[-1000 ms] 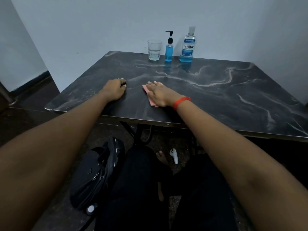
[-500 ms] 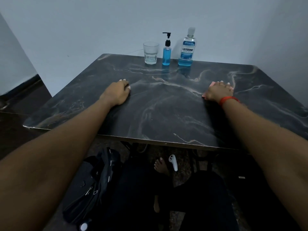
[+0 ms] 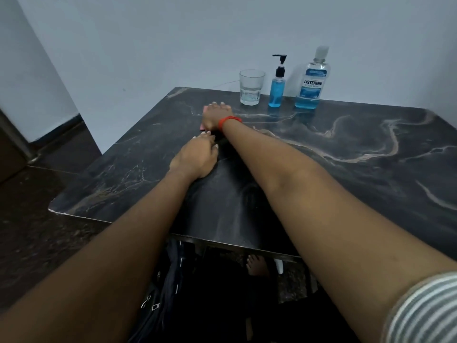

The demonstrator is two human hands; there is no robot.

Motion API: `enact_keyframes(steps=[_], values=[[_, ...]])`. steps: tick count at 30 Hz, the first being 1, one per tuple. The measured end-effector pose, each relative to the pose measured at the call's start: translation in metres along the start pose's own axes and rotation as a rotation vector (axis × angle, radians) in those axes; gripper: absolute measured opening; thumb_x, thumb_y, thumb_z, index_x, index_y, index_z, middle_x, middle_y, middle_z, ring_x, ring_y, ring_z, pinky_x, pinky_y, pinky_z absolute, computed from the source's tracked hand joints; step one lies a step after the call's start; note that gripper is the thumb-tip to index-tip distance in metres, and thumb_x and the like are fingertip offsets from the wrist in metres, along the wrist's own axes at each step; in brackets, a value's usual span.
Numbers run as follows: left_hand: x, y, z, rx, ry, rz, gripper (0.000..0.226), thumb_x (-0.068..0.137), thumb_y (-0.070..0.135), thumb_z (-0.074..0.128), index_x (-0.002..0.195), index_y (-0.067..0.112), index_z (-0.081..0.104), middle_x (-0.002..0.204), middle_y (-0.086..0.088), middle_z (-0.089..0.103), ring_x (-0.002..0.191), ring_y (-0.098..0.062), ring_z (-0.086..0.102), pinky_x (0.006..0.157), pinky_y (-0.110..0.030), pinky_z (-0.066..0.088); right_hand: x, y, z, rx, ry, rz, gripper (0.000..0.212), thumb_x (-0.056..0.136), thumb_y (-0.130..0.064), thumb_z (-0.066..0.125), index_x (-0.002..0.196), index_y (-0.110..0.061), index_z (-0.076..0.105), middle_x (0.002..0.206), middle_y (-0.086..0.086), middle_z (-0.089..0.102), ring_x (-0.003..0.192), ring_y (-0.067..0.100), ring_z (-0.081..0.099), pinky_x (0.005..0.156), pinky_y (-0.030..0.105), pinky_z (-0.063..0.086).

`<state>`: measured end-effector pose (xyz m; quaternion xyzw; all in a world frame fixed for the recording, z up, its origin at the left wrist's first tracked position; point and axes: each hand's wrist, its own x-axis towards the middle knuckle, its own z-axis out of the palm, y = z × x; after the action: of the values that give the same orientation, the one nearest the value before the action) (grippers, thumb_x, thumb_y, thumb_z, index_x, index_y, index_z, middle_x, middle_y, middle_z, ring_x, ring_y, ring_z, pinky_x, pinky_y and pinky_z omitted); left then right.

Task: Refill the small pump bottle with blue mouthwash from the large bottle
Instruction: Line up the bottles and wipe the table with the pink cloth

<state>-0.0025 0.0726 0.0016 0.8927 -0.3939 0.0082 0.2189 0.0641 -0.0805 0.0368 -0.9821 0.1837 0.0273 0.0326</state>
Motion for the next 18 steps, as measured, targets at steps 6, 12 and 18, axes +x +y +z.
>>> enact_keyframes(steps=[6,12,18], values=[[-0.002,0.002,-0.003,0.013,-0.012,0.001,0.041,0.104,0.024,0.040,0.138,0.006,0.054,0.160,-0.014,0.038,0.147,-0.030,0.036,0.120,-0.040,0.026,0.012,0.011,0.011,0.043,0.041,-0.154,0.056,0.107,-0.028,0.022,0.158,-0.005,0.017,0.167,0.011,0.010,0.153,0.034,0.007,0.124,0.045,0.006],[-0.002,0.002,-0.004,0.011,-0.011,-0.006,0.035,0.103,0.023,0.041,0.128,0.006,0.058,0.141,-0.015,0.055,0.132,-0.032,0.050,0.116,-0.041,0.030,0.008,0.014,0.016,0.051,0.042,-0.272,0.046,0.107,-0.024,0.030,0.146,-0.002,0.041,0.158,0.017,0.034,0.146,0.033,0.030,0.118,0.038,0.022],[-0.001,0.002,-0.005,0.021,-0.032,0.014,0.048,0.106,0.024,0.038,0.148,0.002,0.043,0.160,-0.017,0.036,0.151,-0.026,0.028,0.125,-0.038,0.019,0.035,0.005,0.014,-0.107,0.004,-0.174,0.047,0.105,-0.029,0.038,0.146,-0.005,0.044,0.156,0.019,0.032,0.144,0.039,0.029,0.119,0.046,0.025]])
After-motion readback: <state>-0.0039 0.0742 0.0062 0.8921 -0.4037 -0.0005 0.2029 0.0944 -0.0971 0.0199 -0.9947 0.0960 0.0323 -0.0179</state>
